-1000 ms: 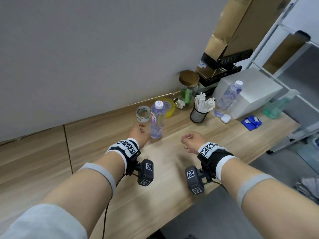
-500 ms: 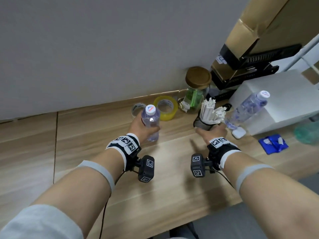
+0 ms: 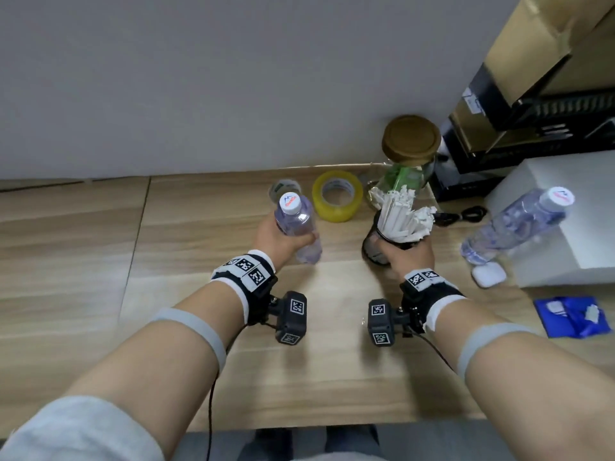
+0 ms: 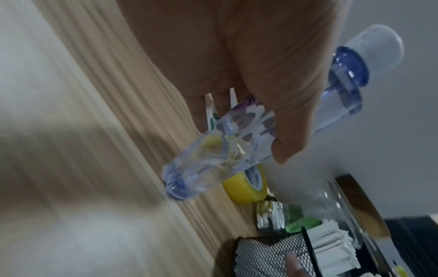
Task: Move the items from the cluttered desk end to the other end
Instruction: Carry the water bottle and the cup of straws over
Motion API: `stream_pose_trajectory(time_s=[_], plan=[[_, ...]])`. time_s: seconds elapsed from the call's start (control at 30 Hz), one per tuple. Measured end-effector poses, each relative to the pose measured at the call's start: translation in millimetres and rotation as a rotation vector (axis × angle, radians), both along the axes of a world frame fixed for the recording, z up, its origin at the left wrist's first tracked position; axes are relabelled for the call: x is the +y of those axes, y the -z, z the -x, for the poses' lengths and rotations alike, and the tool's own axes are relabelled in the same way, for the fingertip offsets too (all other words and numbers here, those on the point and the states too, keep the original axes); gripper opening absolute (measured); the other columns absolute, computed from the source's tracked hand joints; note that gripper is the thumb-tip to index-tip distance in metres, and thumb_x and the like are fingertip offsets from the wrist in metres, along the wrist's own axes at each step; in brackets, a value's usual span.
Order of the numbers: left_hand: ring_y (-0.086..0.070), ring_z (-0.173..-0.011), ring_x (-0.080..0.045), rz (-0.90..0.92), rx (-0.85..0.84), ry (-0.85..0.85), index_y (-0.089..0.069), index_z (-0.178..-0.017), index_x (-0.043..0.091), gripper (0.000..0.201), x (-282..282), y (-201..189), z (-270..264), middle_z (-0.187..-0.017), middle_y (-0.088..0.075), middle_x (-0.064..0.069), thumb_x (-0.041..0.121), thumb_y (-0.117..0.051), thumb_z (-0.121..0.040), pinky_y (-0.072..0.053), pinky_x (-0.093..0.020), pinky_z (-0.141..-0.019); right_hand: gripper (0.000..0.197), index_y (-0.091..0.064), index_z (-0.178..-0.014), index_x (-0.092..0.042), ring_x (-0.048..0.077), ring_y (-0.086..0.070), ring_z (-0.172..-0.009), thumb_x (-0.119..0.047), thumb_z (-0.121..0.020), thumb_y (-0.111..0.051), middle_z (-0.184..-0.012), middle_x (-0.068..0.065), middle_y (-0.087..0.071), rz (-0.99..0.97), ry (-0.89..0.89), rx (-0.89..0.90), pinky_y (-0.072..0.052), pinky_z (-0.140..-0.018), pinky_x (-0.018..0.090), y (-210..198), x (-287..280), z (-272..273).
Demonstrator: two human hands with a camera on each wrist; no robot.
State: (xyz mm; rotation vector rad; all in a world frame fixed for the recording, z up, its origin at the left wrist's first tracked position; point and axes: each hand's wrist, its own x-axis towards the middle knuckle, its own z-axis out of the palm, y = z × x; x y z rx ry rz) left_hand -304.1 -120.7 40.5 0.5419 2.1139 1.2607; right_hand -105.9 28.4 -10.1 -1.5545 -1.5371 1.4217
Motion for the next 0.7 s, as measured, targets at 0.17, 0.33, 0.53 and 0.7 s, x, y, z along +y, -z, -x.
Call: stream_pose_trajectory(time_s=[0.17, 0.33, 0.53, 0.7], plan=[[-0.071, -0.095, -0.013, 0.038, -0.027, -0.124, -0.067, -0.115, 0.012, 0.058, -66.7, -7.5, 17.0, -0.105, -0.076, 0.001, 0.026, -0.089, -0.064, -0.053, -0.016, -0.079, 0.096, -0.057, -0.131, -0.023, 0.013, -0.066, -0.110, -0.052, -0.044, -0.087, -0.122, -0.007, -0.070, 0.017, -0.215, 0.018, -0.051, -0.101, 0.034, -6.9, -41.3, 49.4], [-0.071, -0.096, -0.012, 0.001, -0.025, -0.251, -0.067, -0.114, 0.013, 0.052, -165.8, -36.0, 53.4, -0.105, -0.076, 0.000, 0.019, -0.089, -0.068, -0.055, -0.027, -0.090, 0.097, -0.057, -0.128, -0.021, 0.013, -0.067, -0.111, -0.054, -0.043, -0.090, -0.121, -0.006, -0.070, -0.016, -0.423, 0.040, -0.051, -0.103, 0.039, -22.2, -101.9, 117.9], [-0.072, -0.095, -0.017, -0.033, 0.039, -0.497, -0.069, -0.101, 0.023, 0.054, -317.0, -63.9, 116.2, -0.097, -0.077, 0.004, 0.037, -0.087, -0.052, -0.055, -0.041, -0.096, 0.093, -0.061, -0.125, -0.019, 0.014, -0.069, -0.105, -0.054, -0.045, -0.092, -0.115, -0.006, -0.072, -0.038, -0.620, 0.059, -0.055, -0.096, 0.037, -51.3, -226.1, 208.4], [-0.072, -0.095, -0.014, -0.076, 0.074, -0.564, -0.068, -0.104, 0.024, 0.055, -442.2, -86.0, 174.4, -0.095, -0.077, 0.009, 0.033, -0.088, -0.053, -0.054, -0.040, -0.098, 0.081, -0.062, -0.123, -0.021, 0.014, -0.070, -0.103, -0.041, -0.052, -0.094, -0.111, -0.005, -0.073, -0.034, -0.742, 0.144, -0.055, -0.087, 0.031, -82.0, -347.4, 275.5]])
